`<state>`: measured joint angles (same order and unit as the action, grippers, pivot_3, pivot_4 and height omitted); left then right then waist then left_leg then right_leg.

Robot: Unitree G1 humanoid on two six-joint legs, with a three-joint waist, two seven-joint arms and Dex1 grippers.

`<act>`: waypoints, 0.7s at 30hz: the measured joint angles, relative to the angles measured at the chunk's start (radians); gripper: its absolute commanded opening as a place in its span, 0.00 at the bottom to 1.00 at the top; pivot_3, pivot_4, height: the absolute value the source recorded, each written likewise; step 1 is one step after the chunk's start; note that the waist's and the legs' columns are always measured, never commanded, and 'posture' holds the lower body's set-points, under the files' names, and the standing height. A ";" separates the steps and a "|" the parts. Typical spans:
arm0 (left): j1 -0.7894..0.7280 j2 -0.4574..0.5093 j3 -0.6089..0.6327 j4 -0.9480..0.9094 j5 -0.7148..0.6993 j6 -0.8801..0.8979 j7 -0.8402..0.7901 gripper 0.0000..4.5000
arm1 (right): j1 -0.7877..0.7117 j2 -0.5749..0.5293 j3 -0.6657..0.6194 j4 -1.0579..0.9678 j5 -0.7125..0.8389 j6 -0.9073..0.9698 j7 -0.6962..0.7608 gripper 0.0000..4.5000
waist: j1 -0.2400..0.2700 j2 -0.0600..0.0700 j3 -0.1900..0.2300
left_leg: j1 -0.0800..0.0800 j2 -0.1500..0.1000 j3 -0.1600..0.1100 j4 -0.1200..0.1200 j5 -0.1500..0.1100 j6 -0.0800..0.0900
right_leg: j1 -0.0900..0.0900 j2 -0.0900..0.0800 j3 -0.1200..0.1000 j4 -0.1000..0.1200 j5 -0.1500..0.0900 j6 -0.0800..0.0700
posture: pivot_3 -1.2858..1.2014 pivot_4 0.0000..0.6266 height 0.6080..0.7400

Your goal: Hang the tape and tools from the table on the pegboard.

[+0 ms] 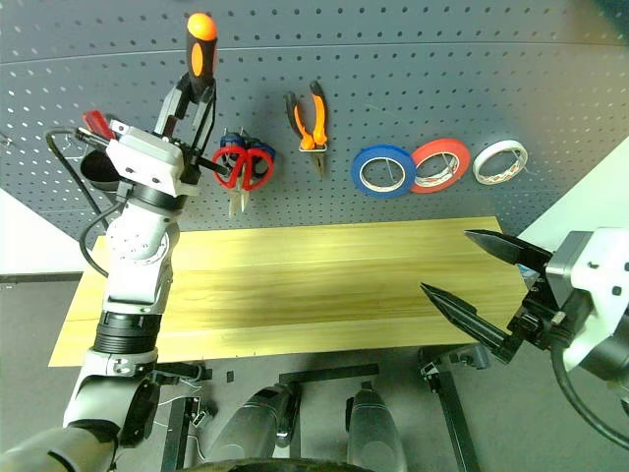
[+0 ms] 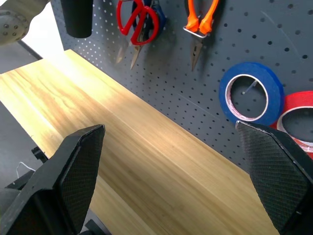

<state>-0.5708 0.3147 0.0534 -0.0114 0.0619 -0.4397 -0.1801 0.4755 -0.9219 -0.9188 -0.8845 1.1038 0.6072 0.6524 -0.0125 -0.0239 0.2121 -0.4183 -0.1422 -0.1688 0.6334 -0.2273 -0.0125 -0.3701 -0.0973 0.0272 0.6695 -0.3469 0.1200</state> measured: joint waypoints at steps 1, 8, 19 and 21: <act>-0.005 0.003 0.003 0.004 0.002 -0.004 0.004 0.11 | -0.001 0.000 0.001 0.003 -0.001 0.001 0.002 1.00 | 0.000 0.000 0.000 | 0.000 0.000 0.000 0.000 0.000 0.000 | 0.000 0.000 0.000 0.000 0.000 0.000 | 0.48 0.30 1.00; -0.028 0.010 0.011 0.011 0.014 -0.009 0.017 0.11 | -0.018 -0.002 0.011 0.020 -0.017 0.009 0.014 1.00 | 0.000 0.000 0.000 | 0.000 0.000 0.000 0.000 0.000 0.000 | 0.000 0.000 0.000 0.000 0.000 0.000 | 0.48 0.31 1.00; -0.022 0.130 0.105 0.101 0.097 -0.012 0.103 0.11 | -0.039 -0.001 0.009 0.029 -0.013 0.024 0.037 1.00 | -0.002 0.000 0.000 | 0.000 0.000 0.000 0.000 -0.001 0.001 | 0.000 0.000 0.001 0.001 0.000 0.000 | 0.49 0.31 1.00; -0.022 0.143 0.121 0.119 0.105 -0.016 0.119 0.11 | -0.088 -0.001 -0.002 0.037 0.058 0.017 0.022 1.00 | -0.001 0.000 0.000 | 0.000 0.000 0.000 0.001 -0.001 0.001 | 0.000 0.000 0.001 0.001 0.000 0.000 | 0.49 0.31 1.00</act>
<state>-0.5927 0.4579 0.1747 0.1080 0.1667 -0.4554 -0.0612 0.3872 -0.9229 -0.9210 -0.8472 1.1618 0.6245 0.6746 -0.0137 -0.0240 0.2121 -0.4182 -0.1422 -0.1689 0.6339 -0.2280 -0.0114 -0.3702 -0.0974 0.0277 0.6706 -0.3467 0.1201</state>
